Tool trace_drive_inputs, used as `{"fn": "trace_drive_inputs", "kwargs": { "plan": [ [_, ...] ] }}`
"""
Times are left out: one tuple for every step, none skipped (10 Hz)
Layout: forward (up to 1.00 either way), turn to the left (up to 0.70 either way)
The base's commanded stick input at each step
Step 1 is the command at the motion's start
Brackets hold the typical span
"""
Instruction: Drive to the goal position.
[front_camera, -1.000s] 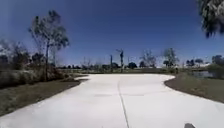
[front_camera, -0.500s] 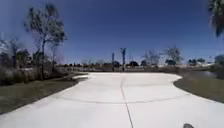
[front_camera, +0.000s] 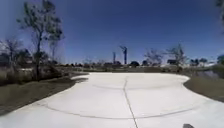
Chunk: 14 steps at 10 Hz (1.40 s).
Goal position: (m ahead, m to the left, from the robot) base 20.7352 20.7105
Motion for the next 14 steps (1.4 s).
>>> {"fn": "trace_drive_inputs", "kwargs": {
  "plan": [
    [1.0, 0.0],
    [1.0, 0.0],
    [1.0, 0.0],
    [1.0, 0.0],
    [1.0, 0.0],
    [1.0, 0.0],
    [1.0, 0.0],
    [1.0, 0.0],
    [1.0, 0.0],
    [1.0, 0.0],
    [1.0, 0.0],
    [1.0, 0.0],
    [1.0, 0.0],
    [1.0, 0.0]
  ]
}}
